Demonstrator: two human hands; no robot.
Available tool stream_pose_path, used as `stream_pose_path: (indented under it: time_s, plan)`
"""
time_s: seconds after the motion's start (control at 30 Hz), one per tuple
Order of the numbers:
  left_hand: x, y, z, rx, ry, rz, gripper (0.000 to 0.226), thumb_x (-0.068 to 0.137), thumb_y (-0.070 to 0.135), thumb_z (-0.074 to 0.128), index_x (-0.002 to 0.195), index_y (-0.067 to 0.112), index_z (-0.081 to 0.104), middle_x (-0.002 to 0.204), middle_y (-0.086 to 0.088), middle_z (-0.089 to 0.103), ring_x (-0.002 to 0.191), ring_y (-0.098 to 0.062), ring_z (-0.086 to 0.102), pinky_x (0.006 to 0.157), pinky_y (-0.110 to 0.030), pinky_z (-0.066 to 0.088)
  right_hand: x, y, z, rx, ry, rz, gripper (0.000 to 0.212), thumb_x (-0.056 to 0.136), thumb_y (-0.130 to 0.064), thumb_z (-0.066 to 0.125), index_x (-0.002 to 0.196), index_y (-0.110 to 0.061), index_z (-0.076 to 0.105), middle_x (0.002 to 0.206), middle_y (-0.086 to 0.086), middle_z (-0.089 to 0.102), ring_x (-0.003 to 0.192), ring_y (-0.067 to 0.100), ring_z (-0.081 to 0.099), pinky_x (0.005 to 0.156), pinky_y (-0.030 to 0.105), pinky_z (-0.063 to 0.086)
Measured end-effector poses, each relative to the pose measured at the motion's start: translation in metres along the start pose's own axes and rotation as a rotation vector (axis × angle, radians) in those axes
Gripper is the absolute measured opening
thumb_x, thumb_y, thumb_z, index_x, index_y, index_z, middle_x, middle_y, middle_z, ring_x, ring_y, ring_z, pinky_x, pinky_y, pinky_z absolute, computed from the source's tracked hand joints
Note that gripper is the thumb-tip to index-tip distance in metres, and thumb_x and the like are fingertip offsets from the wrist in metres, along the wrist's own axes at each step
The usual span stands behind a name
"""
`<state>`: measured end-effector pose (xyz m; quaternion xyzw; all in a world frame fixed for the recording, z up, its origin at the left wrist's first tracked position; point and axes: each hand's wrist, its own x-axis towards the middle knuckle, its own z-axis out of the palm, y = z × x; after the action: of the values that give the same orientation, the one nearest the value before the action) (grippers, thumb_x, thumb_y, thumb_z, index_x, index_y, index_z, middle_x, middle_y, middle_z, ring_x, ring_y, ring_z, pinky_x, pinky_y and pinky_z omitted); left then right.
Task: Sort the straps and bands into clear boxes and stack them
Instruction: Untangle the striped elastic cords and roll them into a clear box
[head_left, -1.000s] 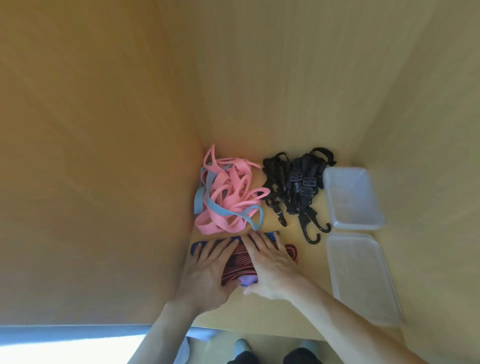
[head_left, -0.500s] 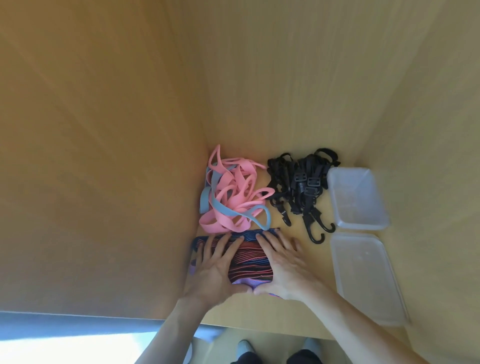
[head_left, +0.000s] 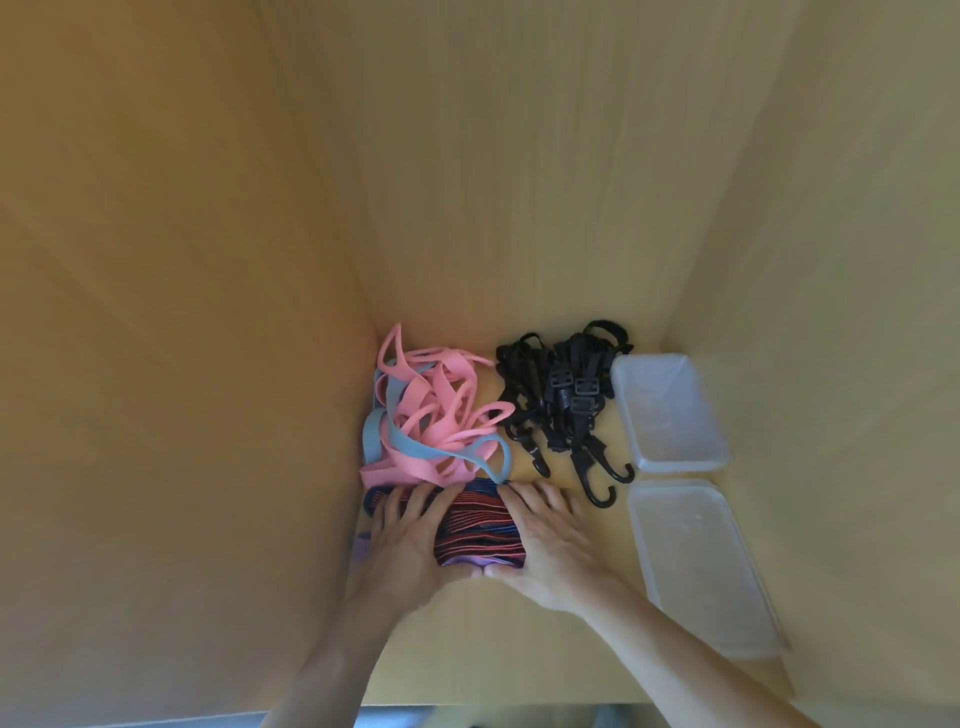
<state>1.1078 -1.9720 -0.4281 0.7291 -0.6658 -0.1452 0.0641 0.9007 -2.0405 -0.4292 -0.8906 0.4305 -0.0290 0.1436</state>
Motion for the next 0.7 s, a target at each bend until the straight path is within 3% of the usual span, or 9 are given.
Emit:
stream_pose_path:
  time_s: [0.07,0.17,0.43,0.53,0.7]
  plan:
    - [0.014,-0.001,-0.001,-0.027,0.016,-0.008,0.105,0.067,0.083,0.063,0.156,0.042,0.024,0.15,0.007,0.037,0.139,-0.028,0.026,0.119,-0.047,0.023,0.011,0.004,-0.004,-0.017,-0.005,0.01,0.099,0.08,-0.075,0.054,0.157,-0.022,0.022,0.153,-0.009,0.032,0.141,0.02,0.025,0.118,0.043,0.021]
    - [0.035,-0.003,-0.001,-0.013,-0.015,-0.023,0.107,0.068,0.083,0.063,0.156,0.048,0.013,0.158,0.005,0.026,0.141,-0.032,0.023,0.118,-0.051,0.025,0.023,0.008,-0.007,-0.038,0.003,0.036,0.095,0.083,-0.071,0.058,0.156,-0.021,0.023,0.153,-0.007,0.034,0.14,0.021,0.027,0.117,0.045,0.023]
    - [0.058,-0.007,-0.001,0.106,-0.027,-0.004,0.111,0.061,0.099,0.041,0.155,0.052,0.004,0.161,0.003,0.019,0.143,-0.036,0.021,0.117,-0.058,0.027,0.031,0.013,-0.008,-0.031,0.011,0.086,0.09,0.085,-0.068,0.059,0.153,-0.022,0.024,0.156,-0.007,0.029,0.143,0.02,0.024,0.118,0.05,0.024]
    - [0.043,0.0,0.0,0.171,0.078,-0.005,0.103,0.068,0.091,0.05,0.156,0.046,0.019,0.157,-0.003,0.029,0.141,-0.04,0.026,0.115,-0.062,0.027,0.03,0.012,-0.006,-0.03,0.014,0.093,0.088,0.085,-0.068,0.06,0.152,-0.022,0.027,0.154,-0.007,0.032,0.142,0.019,0.024,0.114,0.049,0.028]
    - [0.006,0.025,0.006,0.115,0.32,-0.078,0.092,0.073,0.074,0.05,0.144,0.016,0.052,0.146,-0.015,0.048,0.135,-0.044,0.04,0.114,-0.061,0.029,0.03,0.009,-0.007,-0.022,-0.013,0.111,0.089,0.083,-0.066,0.064,0.151,-0.022,0.028,0.155,-0.007,0.032,0.144,0.019,0.024,0.114,0.049,0.029]
